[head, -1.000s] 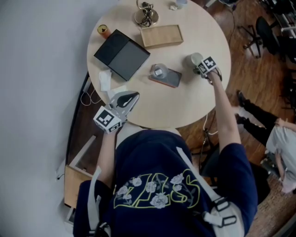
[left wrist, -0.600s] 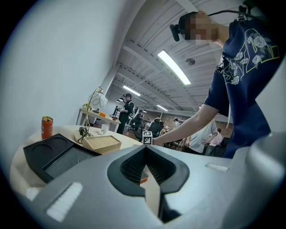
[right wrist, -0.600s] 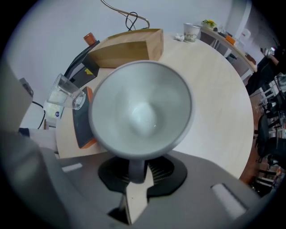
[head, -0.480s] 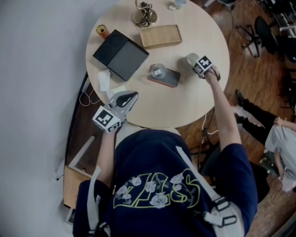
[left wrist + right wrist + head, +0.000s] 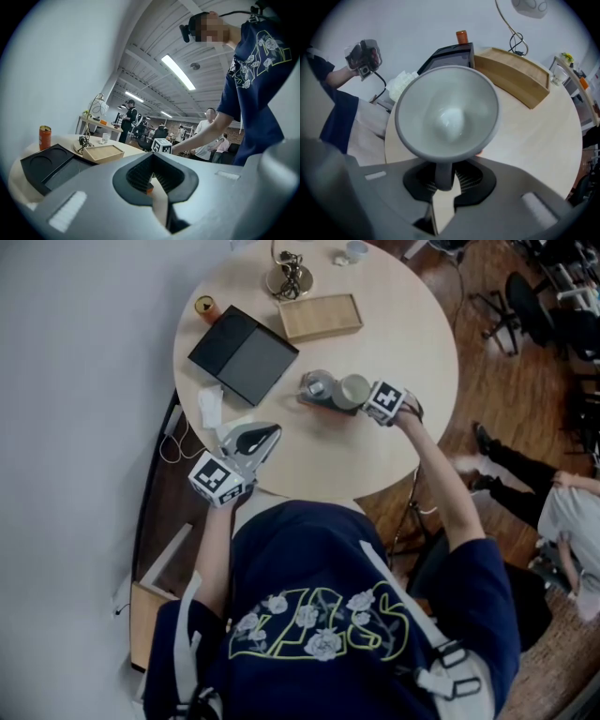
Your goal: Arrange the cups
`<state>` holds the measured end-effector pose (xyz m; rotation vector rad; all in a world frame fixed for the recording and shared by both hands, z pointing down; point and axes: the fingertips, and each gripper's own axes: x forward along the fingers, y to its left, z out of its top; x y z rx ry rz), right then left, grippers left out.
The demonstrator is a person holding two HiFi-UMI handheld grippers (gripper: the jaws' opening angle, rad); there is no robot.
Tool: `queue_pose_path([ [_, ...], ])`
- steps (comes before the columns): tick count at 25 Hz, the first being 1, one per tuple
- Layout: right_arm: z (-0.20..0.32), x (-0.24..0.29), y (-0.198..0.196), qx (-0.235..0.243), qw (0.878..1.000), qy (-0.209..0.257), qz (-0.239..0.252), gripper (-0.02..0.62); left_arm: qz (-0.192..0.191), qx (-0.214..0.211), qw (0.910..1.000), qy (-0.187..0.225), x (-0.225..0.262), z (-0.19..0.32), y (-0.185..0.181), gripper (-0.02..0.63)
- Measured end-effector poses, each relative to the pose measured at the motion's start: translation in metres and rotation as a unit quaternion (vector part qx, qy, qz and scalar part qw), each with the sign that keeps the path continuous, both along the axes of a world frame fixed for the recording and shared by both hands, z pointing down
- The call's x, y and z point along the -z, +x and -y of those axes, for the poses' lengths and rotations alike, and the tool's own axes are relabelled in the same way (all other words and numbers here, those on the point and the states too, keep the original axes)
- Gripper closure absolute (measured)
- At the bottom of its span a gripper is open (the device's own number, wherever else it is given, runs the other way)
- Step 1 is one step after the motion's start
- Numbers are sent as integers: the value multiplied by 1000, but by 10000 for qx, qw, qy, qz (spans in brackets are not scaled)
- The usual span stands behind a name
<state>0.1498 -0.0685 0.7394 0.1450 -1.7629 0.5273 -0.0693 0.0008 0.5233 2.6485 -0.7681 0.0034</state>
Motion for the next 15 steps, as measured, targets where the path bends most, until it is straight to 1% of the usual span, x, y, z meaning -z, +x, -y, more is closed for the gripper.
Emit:
queue_pose_path([
  [4,-18,-19,-1,208,9996,-110,-177,557,26,-78,9999,122,4,-5,0,603],
  [6,-18,-25,0,219,9995,-88,-229,557,3,-58,9999,100,6,-5,-1,603],
  [9,-17,-32,-1,187,9996,-49,-190,557,69,-109,9998,148,3,-9,-2,603],
  [12,-13,-35,-1,147,9997,5,-219,557,42,-75,9999,95,4,-10,-1,603],
  [13,-10,-35,4,152,9992,70,-350,557,24,-63,9999,77,4,-10,-1,603],
  [15,0,-34,25,198,9951,303,-924,557,-6,-45,10000,55,6,-9,-1,603],
])
